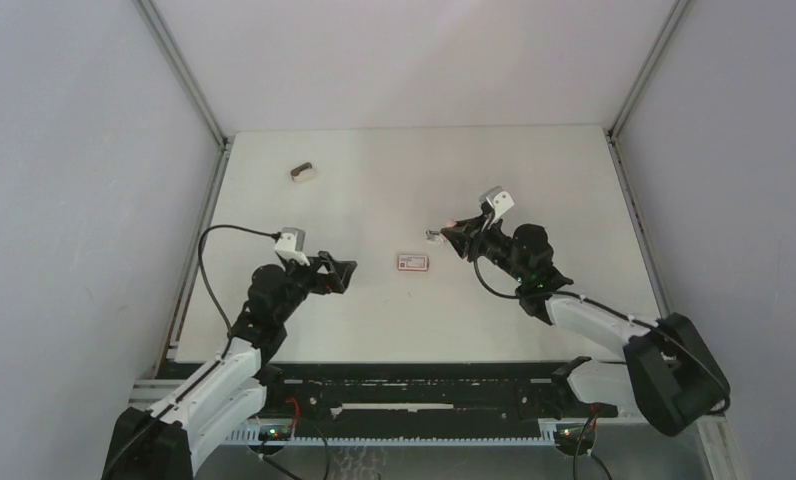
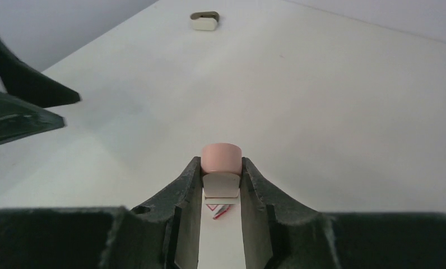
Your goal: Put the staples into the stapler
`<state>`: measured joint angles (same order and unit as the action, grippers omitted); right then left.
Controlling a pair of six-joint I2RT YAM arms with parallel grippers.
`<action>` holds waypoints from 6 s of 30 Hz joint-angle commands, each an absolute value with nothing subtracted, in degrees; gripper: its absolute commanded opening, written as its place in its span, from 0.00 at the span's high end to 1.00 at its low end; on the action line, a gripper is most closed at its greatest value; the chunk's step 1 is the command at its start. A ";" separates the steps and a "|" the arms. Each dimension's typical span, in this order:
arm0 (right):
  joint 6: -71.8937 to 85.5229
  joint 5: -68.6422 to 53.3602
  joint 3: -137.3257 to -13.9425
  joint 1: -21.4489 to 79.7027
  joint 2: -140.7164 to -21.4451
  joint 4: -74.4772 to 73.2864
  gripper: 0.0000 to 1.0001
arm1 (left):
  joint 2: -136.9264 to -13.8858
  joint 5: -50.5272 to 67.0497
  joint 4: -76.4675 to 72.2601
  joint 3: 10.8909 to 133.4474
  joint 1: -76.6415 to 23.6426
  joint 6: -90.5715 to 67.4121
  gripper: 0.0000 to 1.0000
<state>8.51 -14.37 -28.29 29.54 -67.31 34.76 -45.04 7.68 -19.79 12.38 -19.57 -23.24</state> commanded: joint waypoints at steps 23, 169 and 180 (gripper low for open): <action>5.52 -25.99 -31.32 17.75 -91.29 55.75 1.00 | -40.20 9.33 -30.07 7.60 -19.26 -16.70 0.05; 17.85 -16.00 -23.33 14.59 -33.55 8.31 0.32 | -132.18 -6.83 22.95 116.11 -0.87 -29.66 0.48; 17.66 -15.99 -23.36 14.59 -34.39 8.51 0.32 | -140.05 -2.07 26.52 126.83 -1.15 -31.25 0.50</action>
<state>17.15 -15.59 -21.19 14.96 -34.13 6.37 -138.74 -3.79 26.48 122.34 -0.49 -29.78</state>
